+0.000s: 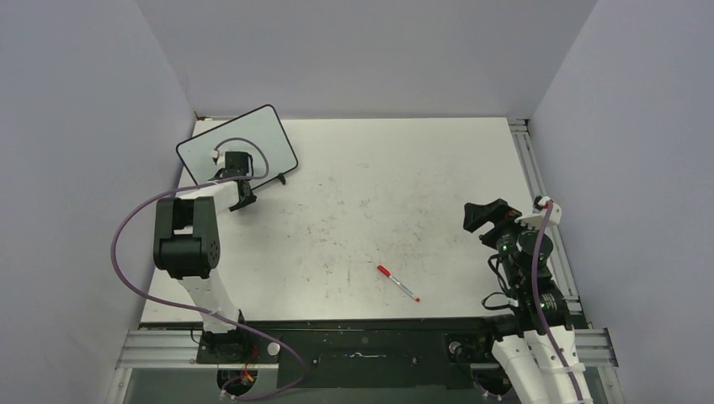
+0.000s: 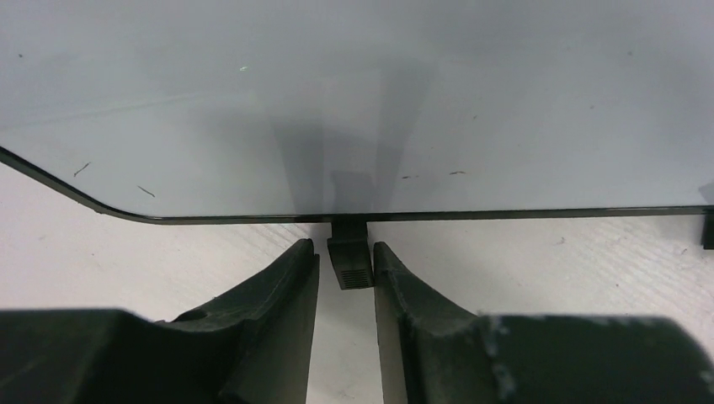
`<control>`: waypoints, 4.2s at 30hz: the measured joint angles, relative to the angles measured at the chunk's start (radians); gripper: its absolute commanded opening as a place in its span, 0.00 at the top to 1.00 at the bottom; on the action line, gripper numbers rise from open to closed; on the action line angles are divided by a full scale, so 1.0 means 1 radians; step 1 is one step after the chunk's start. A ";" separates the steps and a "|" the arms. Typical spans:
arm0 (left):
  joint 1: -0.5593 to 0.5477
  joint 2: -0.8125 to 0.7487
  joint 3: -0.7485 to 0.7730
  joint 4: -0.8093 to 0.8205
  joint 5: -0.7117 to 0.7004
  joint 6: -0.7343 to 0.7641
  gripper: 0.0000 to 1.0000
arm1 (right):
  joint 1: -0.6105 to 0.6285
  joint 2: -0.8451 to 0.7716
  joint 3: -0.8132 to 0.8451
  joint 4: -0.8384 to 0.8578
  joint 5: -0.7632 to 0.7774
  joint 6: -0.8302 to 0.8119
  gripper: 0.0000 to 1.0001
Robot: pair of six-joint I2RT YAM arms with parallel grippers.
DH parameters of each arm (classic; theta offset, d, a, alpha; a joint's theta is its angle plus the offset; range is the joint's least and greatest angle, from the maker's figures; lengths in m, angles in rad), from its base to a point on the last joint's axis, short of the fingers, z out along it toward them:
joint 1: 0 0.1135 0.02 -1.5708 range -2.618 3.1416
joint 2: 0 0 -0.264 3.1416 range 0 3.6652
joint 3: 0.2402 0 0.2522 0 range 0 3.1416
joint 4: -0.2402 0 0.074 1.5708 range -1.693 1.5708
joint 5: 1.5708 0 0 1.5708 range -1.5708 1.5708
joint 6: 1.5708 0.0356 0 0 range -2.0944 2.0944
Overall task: Write a sentence on the whiteboard
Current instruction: Move the whiteboard to the center of the board.
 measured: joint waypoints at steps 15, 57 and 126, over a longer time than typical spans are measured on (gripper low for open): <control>0.023 0.034 0.035 0.006 0.024 0.051 0.97 | 0.000 0.085 -0.007 0.055 -0.075 0.003 0.10; -0.202 -0.145 -0.205 0.108 0.143 0.231 1.00 | 0.000 0.091 -0.007 0.056 -0.119 -0.016 0.10; -0.415 -0.216 -0.180 -0.217 0.138 0.102 1.00 | 0.023 0.073 -0.158 0.038 -0.131 -0.074 0.10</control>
